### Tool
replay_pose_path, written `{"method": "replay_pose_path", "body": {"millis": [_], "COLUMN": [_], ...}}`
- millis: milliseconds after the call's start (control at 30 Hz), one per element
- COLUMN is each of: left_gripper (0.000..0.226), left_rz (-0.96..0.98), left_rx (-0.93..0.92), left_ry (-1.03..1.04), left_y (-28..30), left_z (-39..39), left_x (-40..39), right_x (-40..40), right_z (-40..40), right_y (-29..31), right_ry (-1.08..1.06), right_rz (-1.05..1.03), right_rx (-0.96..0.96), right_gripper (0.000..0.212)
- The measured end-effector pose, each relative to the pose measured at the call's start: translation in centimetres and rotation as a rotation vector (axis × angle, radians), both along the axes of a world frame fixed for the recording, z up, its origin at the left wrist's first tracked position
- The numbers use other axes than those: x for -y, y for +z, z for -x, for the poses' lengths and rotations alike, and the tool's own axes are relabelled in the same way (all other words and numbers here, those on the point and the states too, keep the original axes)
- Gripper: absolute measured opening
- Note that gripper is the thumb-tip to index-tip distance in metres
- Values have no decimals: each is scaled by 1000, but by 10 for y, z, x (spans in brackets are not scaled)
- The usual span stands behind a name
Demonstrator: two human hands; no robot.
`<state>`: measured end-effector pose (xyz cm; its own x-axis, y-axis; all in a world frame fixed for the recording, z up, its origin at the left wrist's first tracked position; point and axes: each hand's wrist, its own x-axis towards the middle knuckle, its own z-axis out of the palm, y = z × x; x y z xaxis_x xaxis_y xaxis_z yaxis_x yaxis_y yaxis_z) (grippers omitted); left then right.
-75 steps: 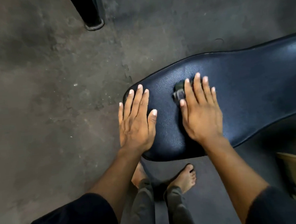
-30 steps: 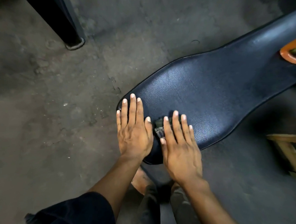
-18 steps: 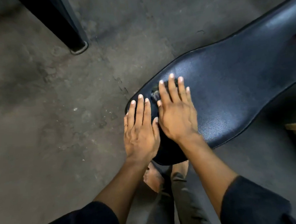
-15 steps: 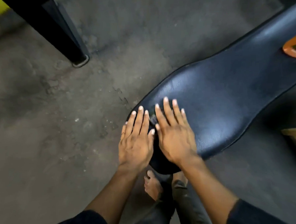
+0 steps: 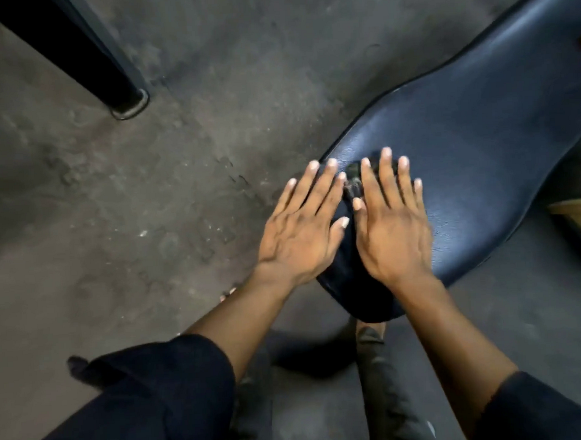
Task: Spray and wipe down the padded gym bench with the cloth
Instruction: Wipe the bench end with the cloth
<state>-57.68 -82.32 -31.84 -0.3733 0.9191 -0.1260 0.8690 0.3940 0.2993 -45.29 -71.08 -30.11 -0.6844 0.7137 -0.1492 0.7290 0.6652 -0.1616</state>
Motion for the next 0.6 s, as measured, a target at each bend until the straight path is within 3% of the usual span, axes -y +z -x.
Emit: {"method": "replay_pose_path", "body": {"millis": [200, 433, 600], "left_gripper": [69, 66, 64], "left_rz": [25, -30, -39], "left_rx": [109, 130, 124], "left_ry": [-97, -36, -2], "left_y": [7, 2, -2], "left_z": [18, 12, 6], "left_x": [11, 7, 6], "right_x": [81, 63, 103], "right_z": [-36, -29, -27], "right_y": [11, 7, -2], "right_ry": [-98, -385, -163], "right_rz": [36, -5, -19], "right_rx": [13, 19, 6], "right_gripper": [62, 64, 66]}}
